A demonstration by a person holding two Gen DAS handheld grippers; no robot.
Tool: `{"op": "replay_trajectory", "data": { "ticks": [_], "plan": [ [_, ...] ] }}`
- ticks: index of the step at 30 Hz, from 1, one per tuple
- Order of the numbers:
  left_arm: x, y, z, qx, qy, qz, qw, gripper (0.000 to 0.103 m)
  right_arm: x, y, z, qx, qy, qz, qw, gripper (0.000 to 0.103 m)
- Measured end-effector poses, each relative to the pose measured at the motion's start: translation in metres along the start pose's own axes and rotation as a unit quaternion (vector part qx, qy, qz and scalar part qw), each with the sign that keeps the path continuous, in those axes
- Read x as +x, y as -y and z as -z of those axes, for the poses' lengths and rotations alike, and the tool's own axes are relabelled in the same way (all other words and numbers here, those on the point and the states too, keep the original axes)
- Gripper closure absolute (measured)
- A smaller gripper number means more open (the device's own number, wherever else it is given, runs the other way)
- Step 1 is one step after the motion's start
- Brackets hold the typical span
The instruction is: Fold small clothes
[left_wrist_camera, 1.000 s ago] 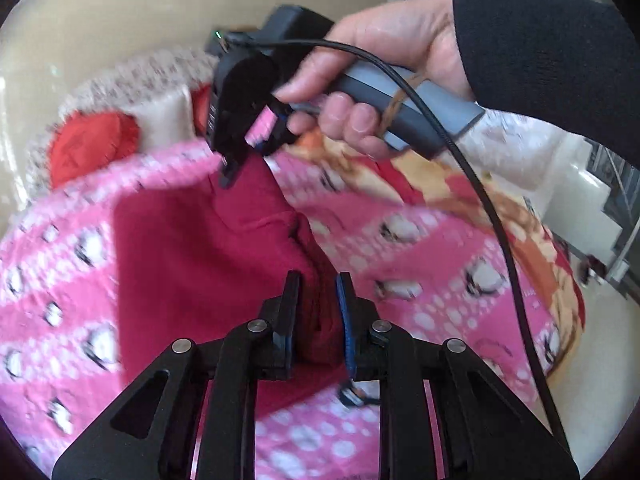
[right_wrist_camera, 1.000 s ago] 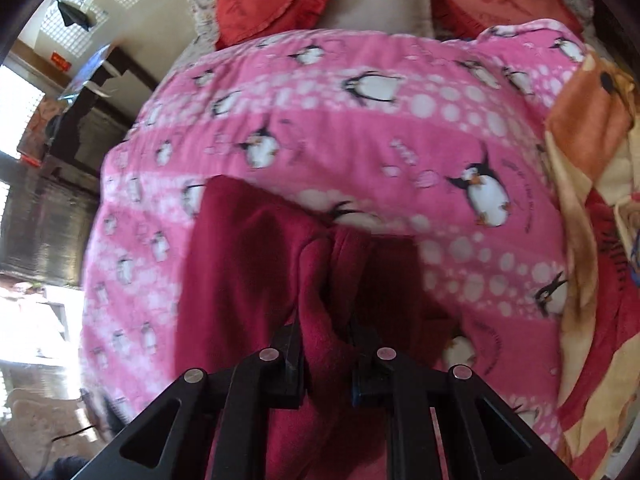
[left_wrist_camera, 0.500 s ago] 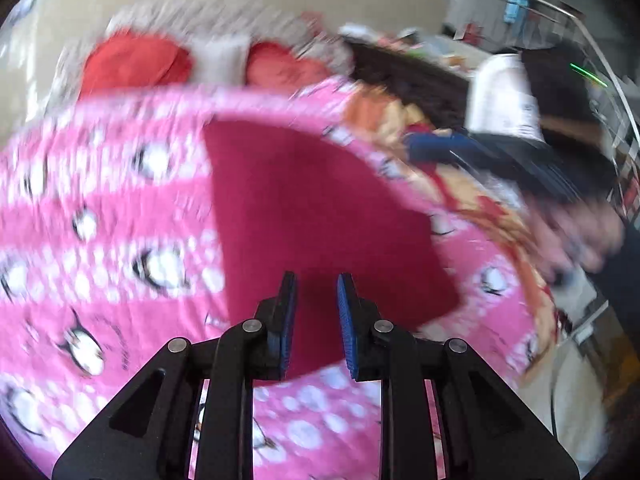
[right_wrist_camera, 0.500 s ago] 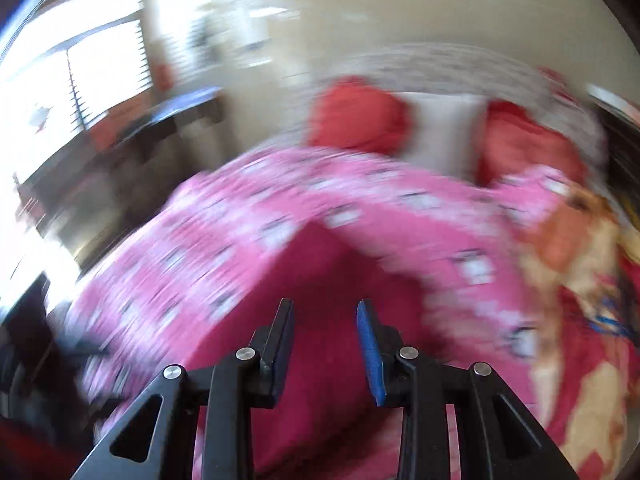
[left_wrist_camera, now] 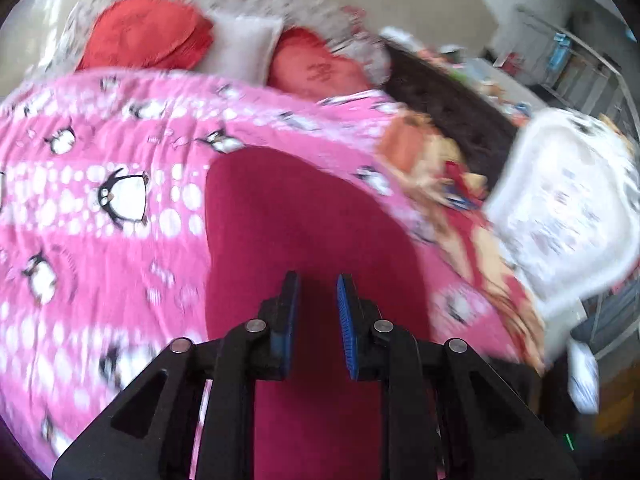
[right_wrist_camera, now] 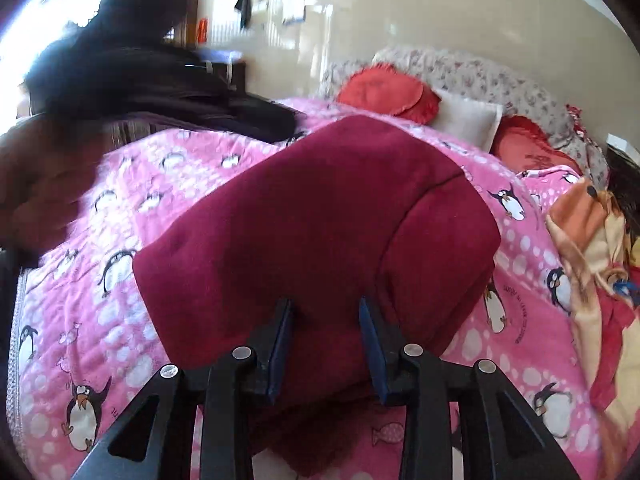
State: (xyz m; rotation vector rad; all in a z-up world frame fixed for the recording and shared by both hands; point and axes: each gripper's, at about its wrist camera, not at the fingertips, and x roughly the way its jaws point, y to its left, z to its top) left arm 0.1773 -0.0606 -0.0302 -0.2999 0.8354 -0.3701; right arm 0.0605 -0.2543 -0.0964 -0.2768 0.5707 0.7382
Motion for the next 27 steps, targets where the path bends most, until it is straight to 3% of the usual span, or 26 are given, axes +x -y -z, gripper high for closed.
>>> {"op": "replay_trajectory", "data": {
  "ticks": [2, 3, 5, 10, 11, 12, 13, 14, 17, 19, 21, 24, 25, 27],
  "plan": [
    [0.044, -0.014, -0.014, 0.002, -0.040, -0.053, 0.9978, 0.088, -0.001, 0.001, 0.002, 0.002, 0.005, -0.001, 1.000, 0.069],
    [0.060, -0.025, -0.014, -0.011, -0.060, -0.046, 0.9971, 0.090, 0.000, -0.001, -0.002, 0.001, 0.005, 0.000, 1.000, 0.069],
    [0.062, -0.031, -0.016, -0.029, -0.058, -0.028, 0.9975, 0.091, 0.003, 0.001, -0.004, 0.004, 0.003, 0.003, 1.000, 0.069],
    [0.016, -0.023, -0.014, 0.005, -0.043, -0.013, 0.9990, 0.089, -0.002, 0.012, -0.007, 0.038, -0.014, -0.031, 0.999, 0.069],
    [-0.002, -0.021, -0.009, 0.012, -0.025, -0.014, 0.9995, 0.086, -0.006, 0.019, -0.017, 0.069, -0.031, -0.062, 0.995, 0.069],
    [-0.014, -0.020, -0.003, 0.019, -0.009, -0.014, 0.9997, 0.075, -0.014, 0.026, -0.027, 0.098, -0.037, -0.088, 0.991, 0.070],
    [-0.032, -0.018, 0.007, 0.031, 0.013, -0.010, 0.9994, 0.068, -0.022, 0.033, -0.037, 0.114, -0.028, -0.093, 0.989, 0.070],
    [-0.044, -0.014, 0.018, 0.046, 0.027, -0.005, 0.9986, 0.061, -0.033, 0.043, -0.052, 0.122, -0.001, -0.068, 0.990, 0.070],
    [-0.043, -0.004, 0.038, 0.075, 0.029, -0.009, 0.9967, 0.060, -0.030, 0.073, -0.089, 0.155, 0.017, 0.016, 0.988, 0.069],
    [-0.023, -0.004, 0.046, 0.066, -0.003, -0.014, 0.9977, 0.060, -0.011, 0.090, -0.107, 0.189, 0.019, 0.006, 0.982, 0.069],
    [-0.010, -0.006, 0.053, 0.055, -0.002, -0.024, 0.9982, 0.059, 0.024, 0.095, -0.111, 0.203, 0.004, -0.018, 0.979, 0.070],
    [-0.010, -0.009, 0.054, 0.042, -0.001, -0.013, 0.9990, 0.058, 0.095, 0.108, -0.079, 0.213, -0.106, 0.015, 0.971, 0.069],
    [-0.013, -0.011, 0.051, 0.037, -0.003, -0.006, 0.9993, 0.058, 0.096, 0.112, -0.076, 0.216, -0.082, 0.015, 0.973, 0.069],
    [-0.026, -0.019, 0.045, 0.021, 0.006, 0.012, 0.9997, 0.058, 0.083, 0.118, -0.084, 0.229, -0.076, -0.004, 0.970, 0.070]
  ]
}}
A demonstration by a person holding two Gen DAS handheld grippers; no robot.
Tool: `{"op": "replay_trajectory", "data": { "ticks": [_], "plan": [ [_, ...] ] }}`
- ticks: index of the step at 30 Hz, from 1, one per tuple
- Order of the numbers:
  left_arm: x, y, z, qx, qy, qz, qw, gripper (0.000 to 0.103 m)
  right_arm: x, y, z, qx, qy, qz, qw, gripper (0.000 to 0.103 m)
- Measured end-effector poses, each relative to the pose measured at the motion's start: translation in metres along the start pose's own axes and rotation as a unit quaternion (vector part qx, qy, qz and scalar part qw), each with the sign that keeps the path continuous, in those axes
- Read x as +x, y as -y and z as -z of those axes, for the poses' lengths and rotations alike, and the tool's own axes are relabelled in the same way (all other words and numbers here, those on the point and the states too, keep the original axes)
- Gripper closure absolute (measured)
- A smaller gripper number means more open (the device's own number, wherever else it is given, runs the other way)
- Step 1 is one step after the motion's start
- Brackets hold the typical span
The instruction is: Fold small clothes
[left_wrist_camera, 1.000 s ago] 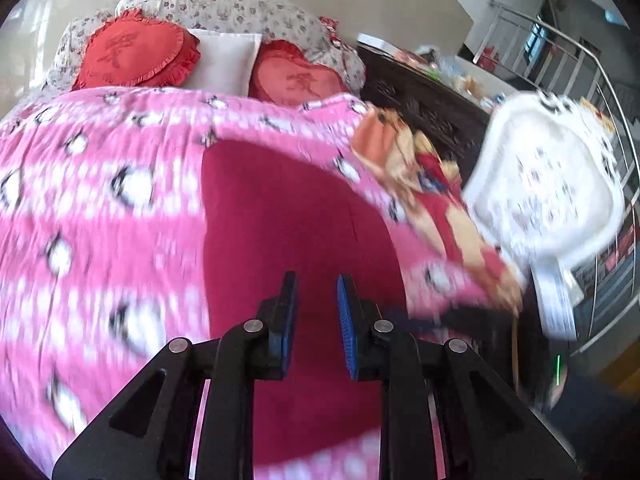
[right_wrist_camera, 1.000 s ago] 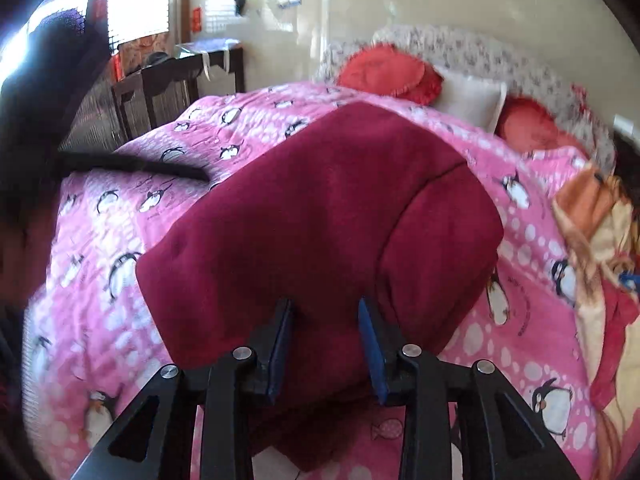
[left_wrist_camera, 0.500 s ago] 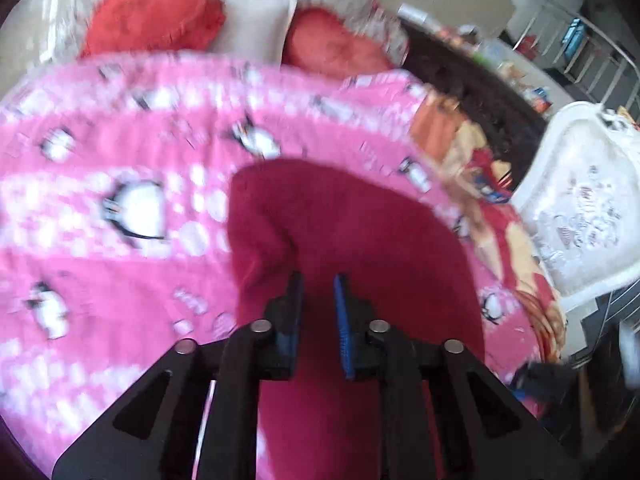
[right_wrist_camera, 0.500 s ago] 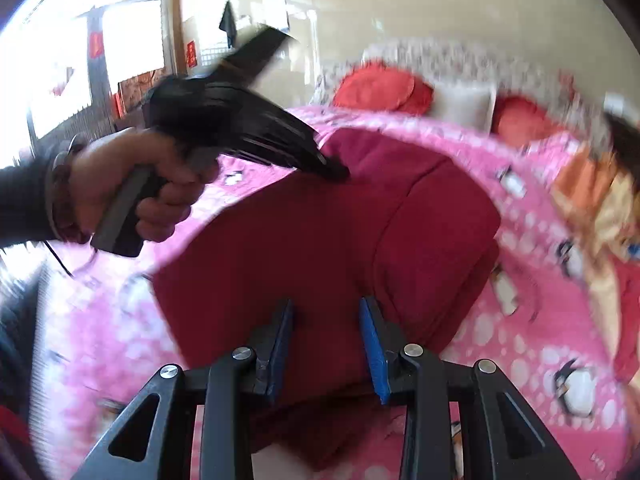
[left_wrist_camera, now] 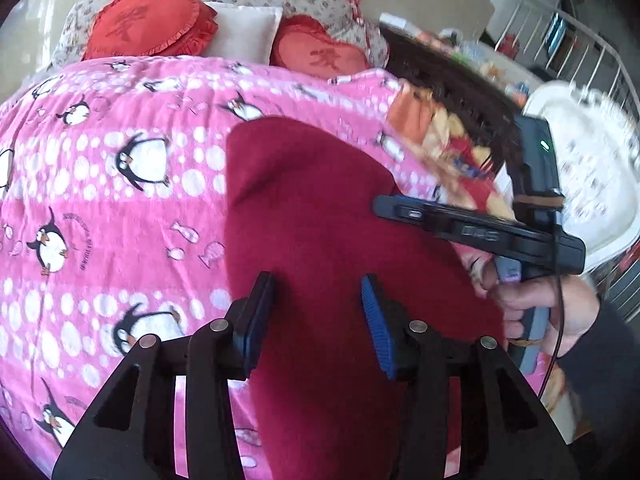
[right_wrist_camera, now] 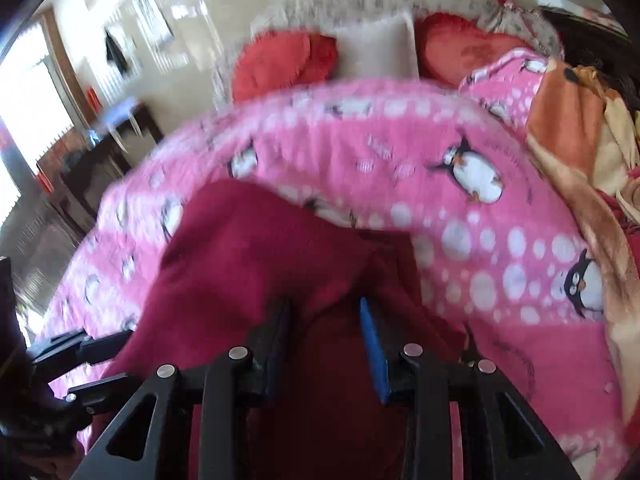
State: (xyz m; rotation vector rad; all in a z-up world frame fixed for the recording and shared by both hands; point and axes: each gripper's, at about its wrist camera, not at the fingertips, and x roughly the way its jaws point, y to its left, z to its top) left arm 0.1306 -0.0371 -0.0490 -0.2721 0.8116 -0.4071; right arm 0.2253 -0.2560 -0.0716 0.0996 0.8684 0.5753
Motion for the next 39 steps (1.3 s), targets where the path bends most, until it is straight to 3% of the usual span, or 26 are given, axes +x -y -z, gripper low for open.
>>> {"op": "replay_trajectory", "data": {
  "ticks": [1, 2, 3, 5, 6, 10, 12, 14, 17, 18, 19, 20, 21, 25, 29, 33, 36, 39],
  "plan": [
    [-0.007, -0.008, -0.002, -0.012, 0.011, 0.006, 0.9998, 0.056, -0.012, 0.000, -0.001, 0.006, 0.009, -0.012, 1.000, 0.070],
    [-0.011, -0.015, -0.003, -0.021, 0.016, 0.009, 0.9996, 0.045, -0.029, 0.002, 0.001, 0.011, 0.027, -0.022, 0.999, 0.062],
    [-0.011, -0.027, -0.002, -0.040, 0.015, 0.013, 0.9990, 0.033, -0.042, 0.004, 0.006, 0.014, 0.043, -0.023, 0.999, 0.042],
    [-0.002, -0.045, 0.003, -0.078, -0.004, 0.048, 0.9957, 0.031, -0.067, 0.016, 0.027, 0.046, 0.086, -0.022, 0.995, 0.008],
    [0.005, -0.046, 0.004, -0.090, -0.015, 0.064, 0.9937, 0.031, -0.070, 0.026, 0.035, 0.071, 0.089, -0.044, 0.993, 0.006],
    [0.028, -0.048, 0.021, -0.136, -0.055, 0.143, 0.9787, 0.027, -0.043, 0.045, 0.067, 0.151, 0.040, -0.126, 0.980, 0.007],
    [0.027, -0.043, 0.023, -0.127, -0.042, 0.145, 0.9803, 0.021, -0.025, 0.046, 0.083, 0.176, 0.023, -0.138, 0.974, 0.007],
    [0.027, -0.039, 0.024, -0.114, -0.040, 0.140, 0.9827, 0.020, -0.013, 0.051, 0.090, 0.202, 0.021, -0.157, 0.966, 0.006],
    [0.027, -0.038, 0.023, -0.107, -0.032, 0.137, 0.9843, 0.020, -0.012, 0.045, 0.091, 0.201, 0.050, -0.269, 0.941, 0.007],
    [0.027, -0.037, 0.024, -0.107, -0.028, 0.136, 0.9845, 0.020, -0.013, 0.041, 0.092, 0.193, 0.056, -0.282, 0.938, 0.008],
    [0.027, -0.036, 0.025, -0.105, -0.026, 0.129, 0.9856, 0.021, -0.012, 0.034, 0.092, 0.162, 0.052, -0.252, 0.953, 0.012],
    [0.026, -0.033, 0.025, -0.102, -0.026, 0.113, 0.9879, 0.028, -0.006, 0.026, 0.092, 0.125, 0.028, -0.191, 0.973, 0.033],
    [0.030, -0.030, 0.022, -0.099, -0.028, 0.099, 0.9897, 0.035, -0.005, 0.020, 0.093, 0.105, 0.025, -0.159, 0.981, 0.038],
    [0.016, -0.022, 0.022, -0.091, -0.020, 0.071, 0.9932, 0.054, -0.026, -0.013, 0.084, 0.079, 0.030, -0.105, 0.991, 0.061],
    [-0.032, -0.021, 0.021, -0.070, 0.014, 0.040, 0.9966, 0.057, -0.053, -0.054, 0.065, 0.049, 0.059, -0.133, 0.988, 0.065],
    [-0.091, -0.052, 0.019, -0.075, 0.033, -0.005, 0.9966, 0.056, -0.040, -0.112, 0.052, 0.033, 0.060, -0.190, 0.979, 0.065],
    [-0.102, -0.075, 0.020, -0.066, 0.016, -0.056, 0.9961, 0.054, -0.011, -0.134, 0.057, 0.042, 0.040, -0.222, 0.973, 0.065],
    [-0.071, -0.108, 0.029, -0.079, -0.033, -0.086, 0.9925, 0.047, 0.036, -0.134, 0.062, 0.072, 0.005, -0.209, 0.975, 0.061]
  ]
}}
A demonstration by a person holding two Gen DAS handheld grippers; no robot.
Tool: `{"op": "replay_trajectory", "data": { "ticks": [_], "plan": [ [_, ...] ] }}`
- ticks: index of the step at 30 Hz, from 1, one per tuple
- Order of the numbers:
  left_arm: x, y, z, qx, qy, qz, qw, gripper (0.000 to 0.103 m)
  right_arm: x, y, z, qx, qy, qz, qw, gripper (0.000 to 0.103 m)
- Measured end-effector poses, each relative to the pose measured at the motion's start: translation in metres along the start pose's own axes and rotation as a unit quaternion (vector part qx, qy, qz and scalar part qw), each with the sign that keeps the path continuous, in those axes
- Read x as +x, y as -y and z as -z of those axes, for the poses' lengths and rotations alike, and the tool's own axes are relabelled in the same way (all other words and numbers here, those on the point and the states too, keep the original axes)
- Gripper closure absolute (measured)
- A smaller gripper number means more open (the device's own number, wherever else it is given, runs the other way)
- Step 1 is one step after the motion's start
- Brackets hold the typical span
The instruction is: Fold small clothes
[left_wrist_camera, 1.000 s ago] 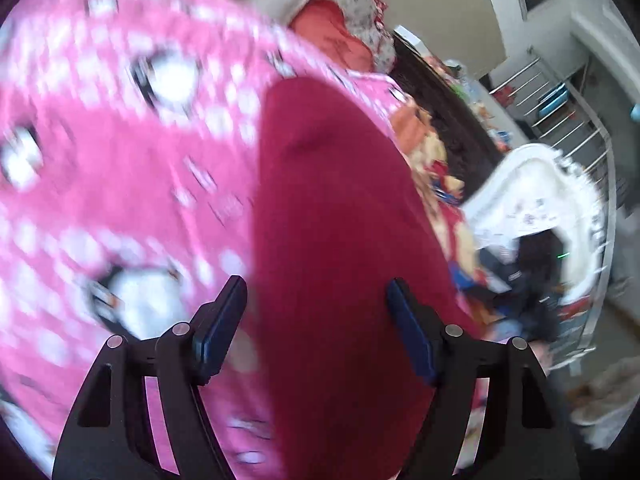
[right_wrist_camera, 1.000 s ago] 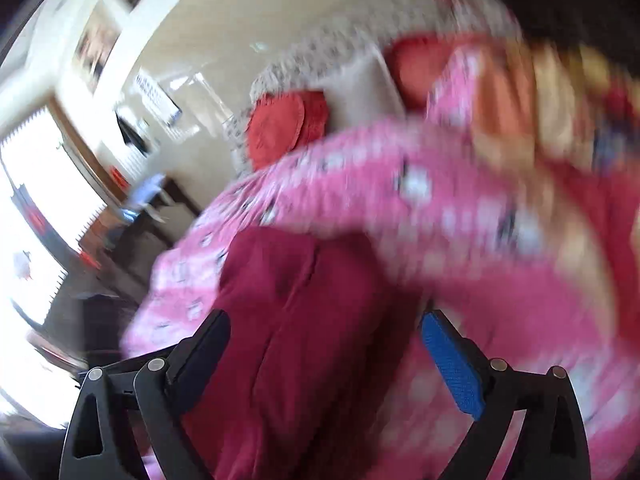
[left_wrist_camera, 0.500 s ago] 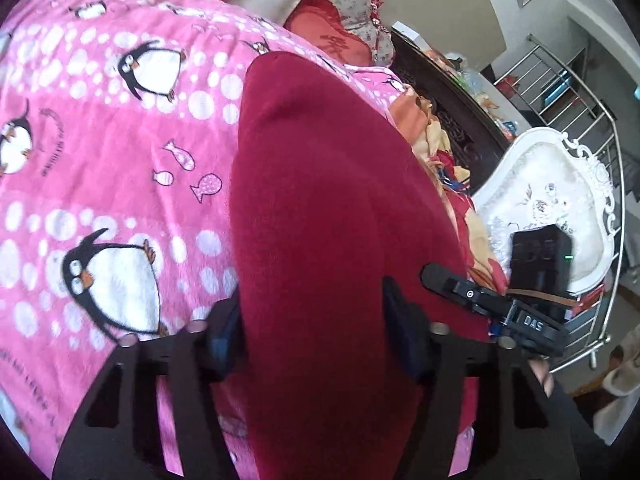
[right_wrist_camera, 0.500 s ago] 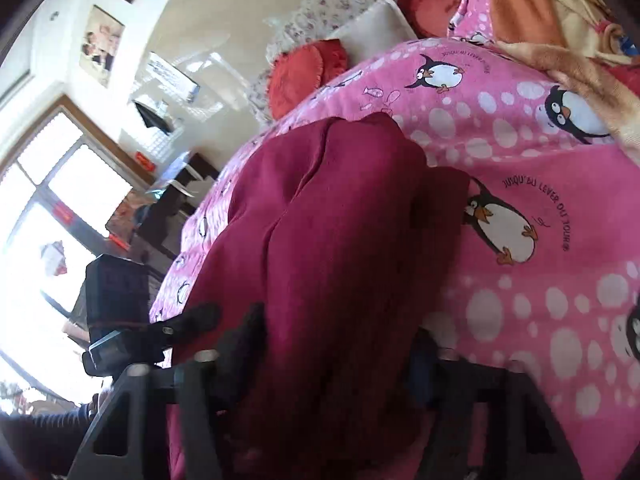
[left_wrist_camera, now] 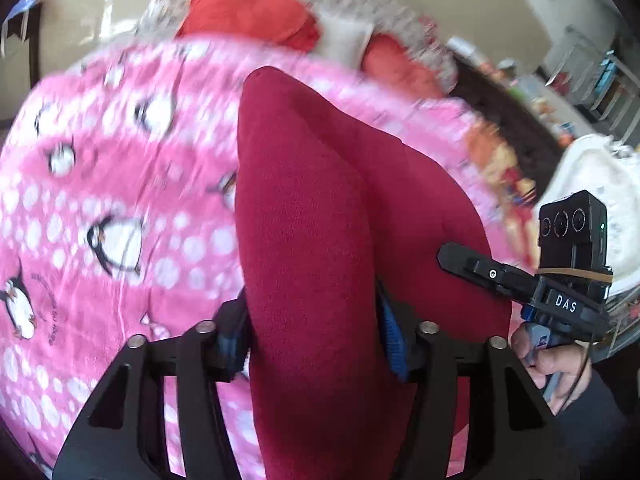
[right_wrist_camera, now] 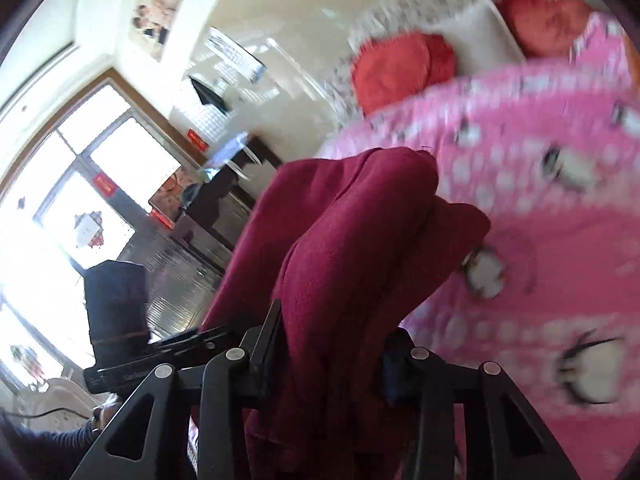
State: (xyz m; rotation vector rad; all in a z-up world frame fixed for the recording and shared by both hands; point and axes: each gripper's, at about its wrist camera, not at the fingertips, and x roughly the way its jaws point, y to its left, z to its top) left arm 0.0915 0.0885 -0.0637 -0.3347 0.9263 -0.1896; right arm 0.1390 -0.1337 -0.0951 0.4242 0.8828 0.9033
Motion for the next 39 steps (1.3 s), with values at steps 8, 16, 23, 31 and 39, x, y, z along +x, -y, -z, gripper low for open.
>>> {"op": "replay_trajectory", "data": {
  "ticks": [8, 16, 23, 31, 39],
  "plan": [
    [-0.033, -0.036, -0.018, -0.042, 0.077, 0.067, 0.9940, 0.038, -0.031, -0.009, 0.006, -0.013, 0.003, 0.069, 0.998, 0.060],
    [0.016, -0.014, -0.108, -0.004, 0.043, 0.066, 0.9969, 0.038, -0.017, -0.147, 0.028, -0.393, 0.022, 0.157, 0.906, 0.060],
    [0.080, -0.030, -0.088, -0.054, 0.027, 0.006, 0.9982, 0.039, 0.057, -0.035, 0.019, -0.321, -0.081, 0.216, 0.918, 0.056],
    [0.095, -0.022, -0.091, -0.036, 0.026, -0.032, 0.9985, 0.037, 0.039, -0.007, 0.015, -0.267, -0.041, 0.149, 0.951, 0.054],
    [0.098, -0.020, -0.094, -0.031, 0.025, -0.045, 0.9982, 0.036, 0.040, -0.017, 0.018, -0.275, -0.038, 0.159, 0.948, 0.054]
  ]
}}
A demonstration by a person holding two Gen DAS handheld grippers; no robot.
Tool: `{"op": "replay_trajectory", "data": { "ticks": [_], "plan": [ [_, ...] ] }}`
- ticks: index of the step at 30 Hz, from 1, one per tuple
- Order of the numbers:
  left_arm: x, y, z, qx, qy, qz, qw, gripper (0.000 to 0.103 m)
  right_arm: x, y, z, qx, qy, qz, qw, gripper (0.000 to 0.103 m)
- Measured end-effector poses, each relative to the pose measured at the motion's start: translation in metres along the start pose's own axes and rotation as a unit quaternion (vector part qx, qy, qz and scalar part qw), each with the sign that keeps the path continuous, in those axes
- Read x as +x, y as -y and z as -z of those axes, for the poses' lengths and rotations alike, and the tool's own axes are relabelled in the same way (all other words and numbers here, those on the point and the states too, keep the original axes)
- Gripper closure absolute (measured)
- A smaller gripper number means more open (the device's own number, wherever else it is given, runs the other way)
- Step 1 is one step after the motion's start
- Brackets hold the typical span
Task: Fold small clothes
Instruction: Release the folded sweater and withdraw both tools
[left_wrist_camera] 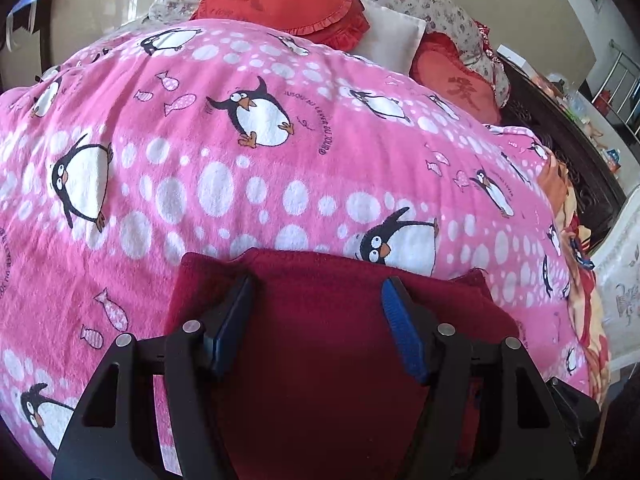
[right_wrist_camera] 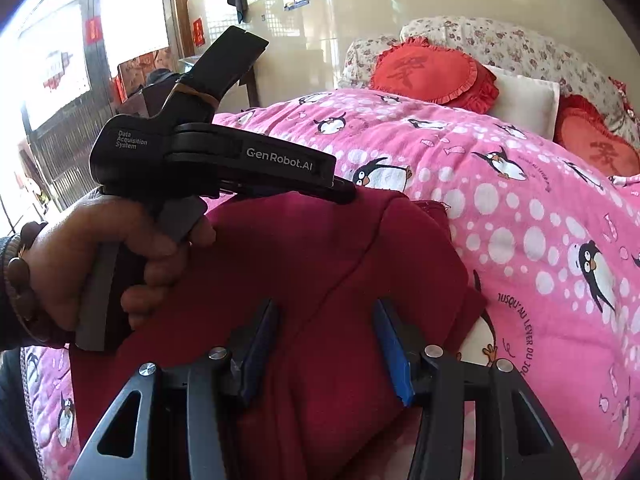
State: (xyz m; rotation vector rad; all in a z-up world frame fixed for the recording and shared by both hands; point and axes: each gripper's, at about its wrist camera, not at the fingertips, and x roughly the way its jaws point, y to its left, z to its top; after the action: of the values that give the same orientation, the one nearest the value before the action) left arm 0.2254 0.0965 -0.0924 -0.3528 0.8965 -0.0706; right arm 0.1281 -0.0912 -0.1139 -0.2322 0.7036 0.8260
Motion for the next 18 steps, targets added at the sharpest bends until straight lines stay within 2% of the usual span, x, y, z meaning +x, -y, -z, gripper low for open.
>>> {"op": "replay_trajectory", "data": {
  "ticks": [5, 7, 9, 11, 13, 15, 18],
  "plan": [
    [0.000, 0.004, -0.002, 0.004, -0.002, -0.006, 1.0000, 0.036, 0.000, -0.001, -0.001, -0.003, 0.000, 0.004, 1.000, 0.054],
    [-0.001, 0.006, -0.003, 0.009, -0.003, -0.010, 0.9999, 0.036, 0.000, -0.004, -0.002, -0.014, 0.001, 0.018, 1.000, 0.055],
    [-0.005, 0.014, -0.002, 0.028, -0.006, -0.038, 0.9989, 0.036, -0.003, -0.010, -0.008, -0.020, -0.009, 0.041, 0.999, 0.055],
    [-0.011, 0.024, -0.003, 0.051, -0.008, -0.068, 0.9963, 0.036, -0.021, -0.017, -0.018, 0.011, -0.029, 0.067, 0.997, 0.055],
    [-0.034, 0.031, -0.001, 0.053, 0.013, -0.095, 0.9940, 0.036, -0.053, -0.027, -0.020, 0.021, 0.001, 0.076, 0.997, 0.055],
    [-0.055, 0.034, 0.003, 0.040, 0.023, -0.096, 0.9943, 0.036, -0.080, -0.039, -0.015, 0.019, 0.012, 0.079, 0.997, 0.055],
    [-0.084, 0.041, 0.014, 0.052, 0.035, -0.118, 0.9911, 0.036, -0.106, -0.050, 0.002, 0.025, -0.005, 0.125, 0.992, 0.055]
  ]
}}
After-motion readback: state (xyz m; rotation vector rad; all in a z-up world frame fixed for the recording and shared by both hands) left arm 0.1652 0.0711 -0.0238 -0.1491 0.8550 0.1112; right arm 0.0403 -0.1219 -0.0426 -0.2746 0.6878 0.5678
